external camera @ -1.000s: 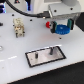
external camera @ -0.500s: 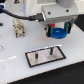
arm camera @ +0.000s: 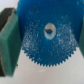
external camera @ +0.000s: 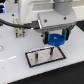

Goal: Insert the blue gear onto the right peg, followed by the red gear

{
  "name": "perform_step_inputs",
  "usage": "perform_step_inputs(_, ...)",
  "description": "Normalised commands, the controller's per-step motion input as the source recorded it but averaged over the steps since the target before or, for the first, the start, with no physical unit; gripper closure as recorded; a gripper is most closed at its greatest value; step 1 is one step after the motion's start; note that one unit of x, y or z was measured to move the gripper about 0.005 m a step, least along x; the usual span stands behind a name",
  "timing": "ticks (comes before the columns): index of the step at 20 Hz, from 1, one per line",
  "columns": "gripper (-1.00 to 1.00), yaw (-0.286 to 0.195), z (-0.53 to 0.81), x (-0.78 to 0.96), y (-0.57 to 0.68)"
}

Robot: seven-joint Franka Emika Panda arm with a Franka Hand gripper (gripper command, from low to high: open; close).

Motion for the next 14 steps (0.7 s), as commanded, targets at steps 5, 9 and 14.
perform_step_inputs(5, 1.0, 0.0, -0.08, 0.24, -0.21)
perform_step_inputs(9, 1.0, 0.0, -0.07, 0.21, -0.34)
perform_step_inputs(14, 1.0, 0.0, 0.07, 0.18, -0.13)
